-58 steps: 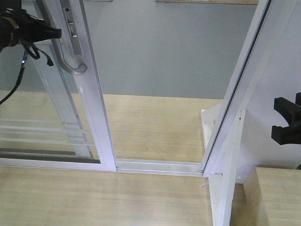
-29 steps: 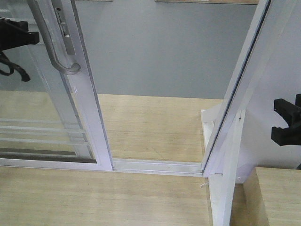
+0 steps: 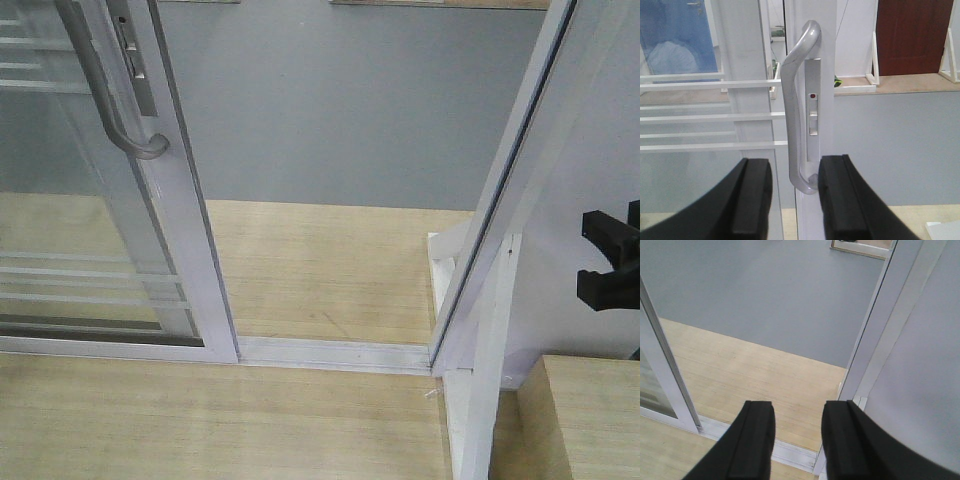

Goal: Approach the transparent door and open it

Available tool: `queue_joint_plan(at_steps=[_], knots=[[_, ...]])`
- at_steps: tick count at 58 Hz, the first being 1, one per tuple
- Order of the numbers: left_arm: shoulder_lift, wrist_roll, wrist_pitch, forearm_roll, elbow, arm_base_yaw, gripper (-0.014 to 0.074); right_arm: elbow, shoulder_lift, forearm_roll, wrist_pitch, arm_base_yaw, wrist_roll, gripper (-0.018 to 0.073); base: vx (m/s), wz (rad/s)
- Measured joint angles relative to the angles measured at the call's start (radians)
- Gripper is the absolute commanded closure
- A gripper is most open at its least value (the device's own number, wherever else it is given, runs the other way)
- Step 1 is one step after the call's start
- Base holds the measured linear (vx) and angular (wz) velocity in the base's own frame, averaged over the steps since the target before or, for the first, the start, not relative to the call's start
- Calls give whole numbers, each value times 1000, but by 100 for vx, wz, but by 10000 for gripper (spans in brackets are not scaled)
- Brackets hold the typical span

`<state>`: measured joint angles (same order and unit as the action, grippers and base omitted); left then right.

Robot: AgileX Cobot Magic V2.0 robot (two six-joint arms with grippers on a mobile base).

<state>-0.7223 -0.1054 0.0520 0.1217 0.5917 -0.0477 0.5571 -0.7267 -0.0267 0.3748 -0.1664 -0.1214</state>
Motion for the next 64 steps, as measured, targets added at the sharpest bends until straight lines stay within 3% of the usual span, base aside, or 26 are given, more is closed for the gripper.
queue_joint_plan(at_steps=[12, 26, 36, 48, 56, 64], knots=[[121, 2, 83, 0, -16, 0, 276, 0, 0, 0, 0, 0, 0, 243, 0, 0], [368, 1, 102, -1, -178, -2, 605, 0, 0, 0, 0, 0, 0, 243, 0, 0], [564, 1, 93, -1, -370, -6, 603, 0, 0, 0, 0, 0, 0, 243, 0, 0], [727, 1, -14, -1, -587, -6, 603, 0, 0, 0, 0, 0, 0, 243, 0, 0], [732, 1, -70, -4, -619, -6, 602, 0, 0, 0, 2, 0, 0, 243, 0, 0], [733, 1, -44, -42, -619, -6, 602, 0, 0, 0, 3, 0, 0, 243, 0, 0]])
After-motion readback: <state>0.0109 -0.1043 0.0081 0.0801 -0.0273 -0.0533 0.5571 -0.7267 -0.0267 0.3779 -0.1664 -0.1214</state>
